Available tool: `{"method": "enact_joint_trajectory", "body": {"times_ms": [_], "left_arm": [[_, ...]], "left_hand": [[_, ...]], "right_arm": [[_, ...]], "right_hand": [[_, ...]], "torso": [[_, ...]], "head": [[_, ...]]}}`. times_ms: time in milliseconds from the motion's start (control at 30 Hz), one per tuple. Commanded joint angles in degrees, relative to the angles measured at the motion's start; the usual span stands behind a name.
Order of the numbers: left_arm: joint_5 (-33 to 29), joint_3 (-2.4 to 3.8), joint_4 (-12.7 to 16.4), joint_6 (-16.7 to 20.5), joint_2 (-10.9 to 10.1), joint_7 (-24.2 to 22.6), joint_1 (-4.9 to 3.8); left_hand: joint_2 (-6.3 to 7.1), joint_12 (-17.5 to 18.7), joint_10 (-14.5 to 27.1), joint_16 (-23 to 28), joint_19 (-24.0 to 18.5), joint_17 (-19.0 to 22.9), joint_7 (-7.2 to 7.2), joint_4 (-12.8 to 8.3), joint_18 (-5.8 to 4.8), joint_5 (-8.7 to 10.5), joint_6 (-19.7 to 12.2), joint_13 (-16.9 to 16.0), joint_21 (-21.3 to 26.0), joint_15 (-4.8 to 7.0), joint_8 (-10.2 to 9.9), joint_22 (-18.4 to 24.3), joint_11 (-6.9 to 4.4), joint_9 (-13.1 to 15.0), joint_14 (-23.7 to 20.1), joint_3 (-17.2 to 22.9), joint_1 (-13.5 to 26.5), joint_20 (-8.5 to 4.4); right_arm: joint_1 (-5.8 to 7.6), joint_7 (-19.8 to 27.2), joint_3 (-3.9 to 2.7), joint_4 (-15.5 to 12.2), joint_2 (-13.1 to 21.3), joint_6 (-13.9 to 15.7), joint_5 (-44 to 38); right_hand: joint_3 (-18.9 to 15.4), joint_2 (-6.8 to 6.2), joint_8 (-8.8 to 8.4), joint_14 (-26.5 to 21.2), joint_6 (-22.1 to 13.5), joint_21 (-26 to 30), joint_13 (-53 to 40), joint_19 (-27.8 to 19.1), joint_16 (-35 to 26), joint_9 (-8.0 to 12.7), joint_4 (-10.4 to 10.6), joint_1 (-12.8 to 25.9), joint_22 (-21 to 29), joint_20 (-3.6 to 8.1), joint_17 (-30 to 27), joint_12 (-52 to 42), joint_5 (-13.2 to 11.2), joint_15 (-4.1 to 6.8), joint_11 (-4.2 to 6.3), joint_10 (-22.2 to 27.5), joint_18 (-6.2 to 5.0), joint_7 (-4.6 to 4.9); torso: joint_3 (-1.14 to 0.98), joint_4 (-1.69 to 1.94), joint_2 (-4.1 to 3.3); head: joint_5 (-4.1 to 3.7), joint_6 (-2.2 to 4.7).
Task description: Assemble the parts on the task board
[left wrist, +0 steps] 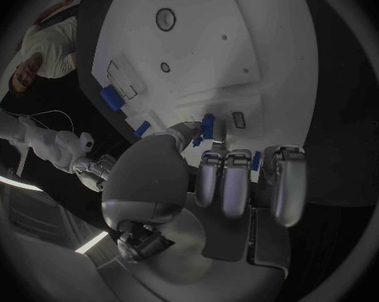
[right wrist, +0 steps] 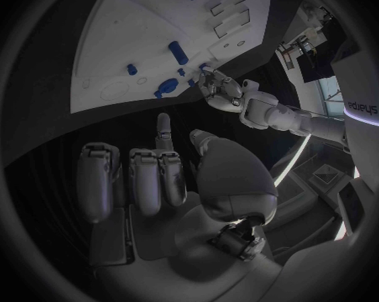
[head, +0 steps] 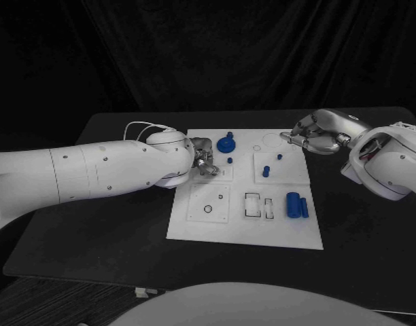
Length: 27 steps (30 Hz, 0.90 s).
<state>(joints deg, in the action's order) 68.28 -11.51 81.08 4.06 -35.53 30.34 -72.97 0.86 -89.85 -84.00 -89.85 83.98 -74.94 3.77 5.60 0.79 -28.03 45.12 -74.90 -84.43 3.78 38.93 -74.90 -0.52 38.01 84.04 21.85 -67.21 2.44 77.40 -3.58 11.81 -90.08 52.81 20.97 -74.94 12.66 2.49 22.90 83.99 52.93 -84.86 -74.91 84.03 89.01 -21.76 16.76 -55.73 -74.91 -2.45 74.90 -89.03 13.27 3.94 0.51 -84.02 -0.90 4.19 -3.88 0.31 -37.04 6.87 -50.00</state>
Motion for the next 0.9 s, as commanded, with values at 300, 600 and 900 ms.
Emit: {"method": "enact_joint_trajectory", "body": {"times_ms": [300, 600, 900], "left_arm": [[-0.5, -0.66, -0.3, -4.4, 0.6, 0.3, 1.01], [-0.5, -0.66, -0.4, -5.3, 0.6, 0.5, 1.01], [-0.5, -0.66, -0.5, -5.5, 0.7, 0.3, 1.02]], "left_hand": [[-0.48, -0.1, -6.0, -0.2, 2.4, -15.1, -0.93, -4.0, 0.83, 8.02, 0.2, -15.1, 1.2, 0.57, -0.1, -12.9, -0.96, -4.8, 6.0, 3.2, 2.5, -0.31], [-0.56, -0.1, -6.0, -0.2, 2.0, -15.1, -0.29, -0.1, 0.99, 13.13, 0.1, -15.1, 2.0, 0.17, -2.2, -12.7, -0.44, -8.6, 6.0, -0.5, 4.4, -0.03], [-0.75, -0.1, -6.0, -0.2, 1.8, -15.1, 0.28, 2.9, 1.11, 16.14, 0.3, -15.1, 2.6, -0.29, -3.9, -12.5, 0.09, -11.0, 6.0, -3.3, 5.9, 0.41]], "right_arm": [[-0.33, -0.8, -0.04, 0.0, 0.1, -0.5, -0.1], [-0.41, -0.8, -0.04, 0.0, 0.1, -0.5, -0.1], [-0.48, -0.8, -0.04, 0.0, 0.1, -0.6, -0.1]], "right_hand": [[0.2, 0.22, 0.39, 5.2, -0.3, 0.3, -12.3, 2.8, -0.4, -0.1, 0.0, -0.4, -13.1, -0.31, 12.1, 0.4, -0.2, -0.25, -0.25, -4.4, -0.62, -0.14], [0.3, 0.23, 0.4, 5.2, -0.3, 0.3, -12.2, 2.8, -0.4, -0.1, 0.0, -0.4, -13.1, -0.31, 12.1, 0.5, -0.2, -0.24, -0.25, -4.3, -0.62, -0.14], [0.3, 0.23, 0.4, 5.2, -0.3, 0.3, -12.2, 2.8, -0.4, -0.1, 0.0, -0.4, -13.1, -0.31, 12.1, 0.5, -0.2, -0.24, -0.25, -4.3, -0.62, -0.14]], "torso": [[-0.02, 0.01, 0.0], [-0.02, 0.02, -0.01], [-0.02, 0.02, 0.0]], "head": [[-0.13, 0.0], [-0.08, 0.0], [-0.1, 0.0]]}}
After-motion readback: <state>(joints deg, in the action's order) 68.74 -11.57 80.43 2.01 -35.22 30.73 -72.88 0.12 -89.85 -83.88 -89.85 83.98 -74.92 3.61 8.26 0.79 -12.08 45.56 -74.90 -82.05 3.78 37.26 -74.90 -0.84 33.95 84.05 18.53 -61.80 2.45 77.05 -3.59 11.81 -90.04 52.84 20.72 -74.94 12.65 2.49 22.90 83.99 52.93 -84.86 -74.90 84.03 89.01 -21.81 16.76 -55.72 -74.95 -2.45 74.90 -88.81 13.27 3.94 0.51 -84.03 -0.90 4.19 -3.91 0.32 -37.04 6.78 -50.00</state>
